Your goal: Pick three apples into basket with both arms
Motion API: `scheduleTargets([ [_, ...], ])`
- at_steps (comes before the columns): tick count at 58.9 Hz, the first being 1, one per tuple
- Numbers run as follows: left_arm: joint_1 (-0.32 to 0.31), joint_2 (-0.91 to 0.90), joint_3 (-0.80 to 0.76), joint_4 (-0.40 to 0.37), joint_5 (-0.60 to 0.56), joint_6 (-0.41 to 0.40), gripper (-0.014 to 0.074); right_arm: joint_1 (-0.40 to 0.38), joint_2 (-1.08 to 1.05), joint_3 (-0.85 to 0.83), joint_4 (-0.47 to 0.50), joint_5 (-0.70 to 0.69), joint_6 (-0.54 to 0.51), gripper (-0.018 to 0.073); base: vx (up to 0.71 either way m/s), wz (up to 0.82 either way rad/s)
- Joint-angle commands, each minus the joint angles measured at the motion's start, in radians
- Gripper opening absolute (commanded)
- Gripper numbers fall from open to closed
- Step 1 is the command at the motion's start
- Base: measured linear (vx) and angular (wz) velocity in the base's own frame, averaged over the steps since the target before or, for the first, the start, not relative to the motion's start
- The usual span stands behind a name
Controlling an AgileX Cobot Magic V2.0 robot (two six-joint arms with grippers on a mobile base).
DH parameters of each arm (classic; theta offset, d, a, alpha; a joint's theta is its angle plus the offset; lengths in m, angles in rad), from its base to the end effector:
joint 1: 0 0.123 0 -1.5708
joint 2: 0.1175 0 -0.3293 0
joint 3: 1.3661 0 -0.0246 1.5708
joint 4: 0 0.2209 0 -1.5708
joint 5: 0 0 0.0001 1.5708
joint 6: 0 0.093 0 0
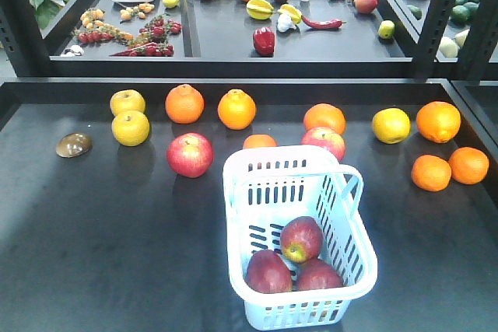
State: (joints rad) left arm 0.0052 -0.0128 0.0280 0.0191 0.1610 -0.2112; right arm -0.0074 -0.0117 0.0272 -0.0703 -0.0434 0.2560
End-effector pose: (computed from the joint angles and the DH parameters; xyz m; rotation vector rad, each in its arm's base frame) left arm -0.0163 0.0002 0.1895 -0.1662 1.6533 -0.1395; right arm -0.0165 0.0004 0.2087 0.1381 1.4509 0.1479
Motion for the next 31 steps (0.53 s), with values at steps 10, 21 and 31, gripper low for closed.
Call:
scheduleTargets([
  [10,0.003,-0.013,-0.025,0.002,-0.08,-0.008,-0.0006,-0.005,-0.012,0.014,-0.001,-0.071,-0.008,-0.0005,0.0,0.0],
  [21,0.003,-0.013,-0.025,0.002,-0.08,-0.008,-0.0006,-0.005,-0.012,0.014,-0.001,-0.071,-0.008,-0.0005,0.0,0.0],
  [31,0.003,-0.013,-0.025,0.002,-0.08,-0.008,-0.0006,-0.005,-0.012,0.014,-0.001,-0.071,-0.008,-0.0005,0.0,0.0],
])
